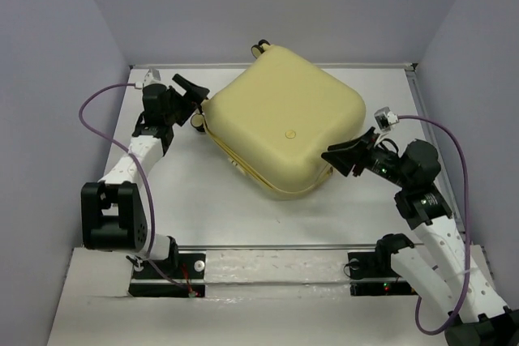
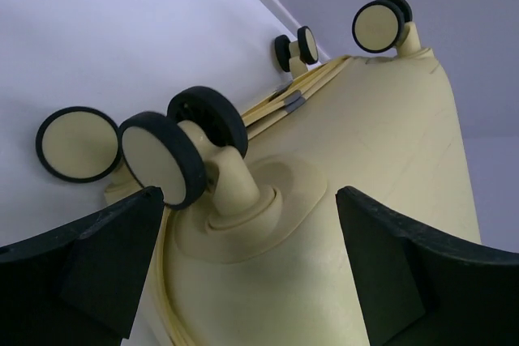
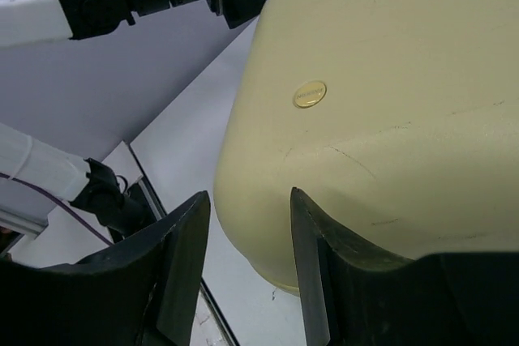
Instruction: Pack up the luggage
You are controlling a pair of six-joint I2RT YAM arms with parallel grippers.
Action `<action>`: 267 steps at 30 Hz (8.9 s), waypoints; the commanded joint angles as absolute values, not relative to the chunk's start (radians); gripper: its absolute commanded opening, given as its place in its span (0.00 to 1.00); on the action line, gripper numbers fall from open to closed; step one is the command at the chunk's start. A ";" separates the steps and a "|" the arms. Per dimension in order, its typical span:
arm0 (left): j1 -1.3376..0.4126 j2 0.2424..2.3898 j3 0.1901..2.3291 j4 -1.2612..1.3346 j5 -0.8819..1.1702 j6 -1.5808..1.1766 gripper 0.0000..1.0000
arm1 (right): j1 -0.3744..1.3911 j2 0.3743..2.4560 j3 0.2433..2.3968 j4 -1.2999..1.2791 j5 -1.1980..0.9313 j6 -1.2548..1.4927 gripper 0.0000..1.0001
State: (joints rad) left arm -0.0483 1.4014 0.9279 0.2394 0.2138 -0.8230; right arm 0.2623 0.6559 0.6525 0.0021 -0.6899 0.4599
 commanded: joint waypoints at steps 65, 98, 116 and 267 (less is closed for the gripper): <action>-0.045 1.408 1.103 0.301 0.363 -0.927 0.06 | 0.264 0.623 0.373 0.025 -0.565 0.479 0.62; -0.057 0.904 0.826 0.112 0.135 -0.696 0.95 | 0.264 0.716 0.328 0.188 -0.218 0.403 0.34; -0.578 0.525 0.213 0.185 0.058 -0.914 0.54 | 0.244 0.413 0.081 0.217 0.099 0.690 0.37; -0.049 1.561 1.458 -0.086 0.245 -0.589 0.99 | 1.296 1.322 0.463 0.732 0.370 0.434 0.07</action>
